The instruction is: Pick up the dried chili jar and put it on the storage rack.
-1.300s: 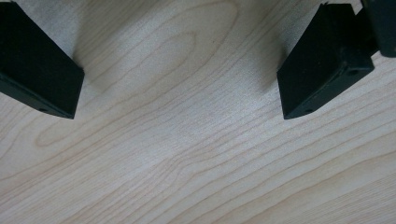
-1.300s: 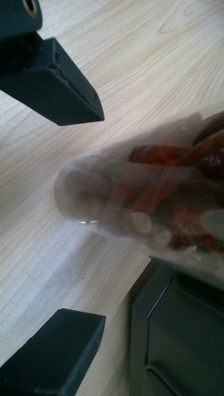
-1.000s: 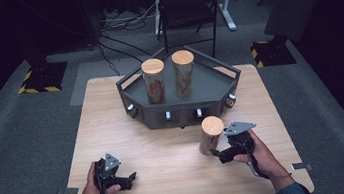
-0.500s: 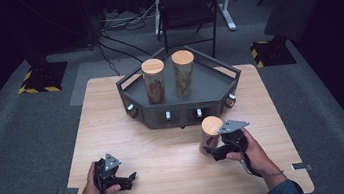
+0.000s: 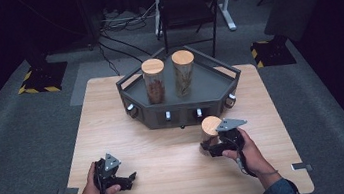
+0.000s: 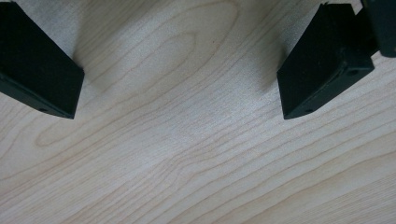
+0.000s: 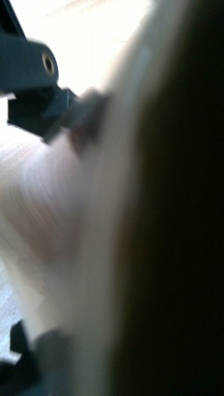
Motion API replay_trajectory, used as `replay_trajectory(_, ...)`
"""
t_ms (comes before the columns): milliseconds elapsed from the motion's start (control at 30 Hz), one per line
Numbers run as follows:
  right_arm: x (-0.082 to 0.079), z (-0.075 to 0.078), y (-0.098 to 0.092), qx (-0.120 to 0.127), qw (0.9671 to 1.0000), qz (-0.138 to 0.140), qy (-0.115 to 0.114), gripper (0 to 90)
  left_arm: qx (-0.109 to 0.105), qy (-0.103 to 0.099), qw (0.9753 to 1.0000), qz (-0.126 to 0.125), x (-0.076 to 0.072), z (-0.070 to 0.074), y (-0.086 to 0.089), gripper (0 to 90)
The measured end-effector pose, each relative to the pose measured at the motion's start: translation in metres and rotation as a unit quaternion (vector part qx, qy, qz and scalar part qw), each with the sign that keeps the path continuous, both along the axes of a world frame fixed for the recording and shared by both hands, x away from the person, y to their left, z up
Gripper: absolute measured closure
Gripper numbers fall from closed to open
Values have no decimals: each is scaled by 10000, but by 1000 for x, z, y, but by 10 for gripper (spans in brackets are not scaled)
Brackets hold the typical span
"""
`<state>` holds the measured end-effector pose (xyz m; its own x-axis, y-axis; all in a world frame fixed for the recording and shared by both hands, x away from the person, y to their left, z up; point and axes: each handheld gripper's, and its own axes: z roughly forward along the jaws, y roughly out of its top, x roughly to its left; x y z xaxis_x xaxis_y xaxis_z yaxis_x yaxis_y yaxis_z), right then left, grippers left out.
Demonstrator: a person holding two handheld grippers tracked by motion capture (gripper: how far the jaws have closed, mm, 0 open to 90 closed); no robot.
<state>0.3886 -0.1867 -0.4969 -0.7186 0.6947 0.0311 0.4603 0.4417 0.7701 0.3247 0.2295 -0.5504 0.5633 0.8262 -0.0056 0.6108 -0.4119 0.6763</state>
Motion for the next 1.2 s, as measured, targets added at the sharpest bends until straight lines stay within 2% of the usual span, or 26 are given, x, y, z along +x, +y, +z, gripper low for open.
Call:
replay_trajectory(800,1,4,-3,-80,10000,0,5,252,1,3,10000,-1,0,0,0,4)
replay_trajectory(1200,-2,21,-12,-81,9999,-62,-70,253,0,1,10000,0,0,0,0,4)
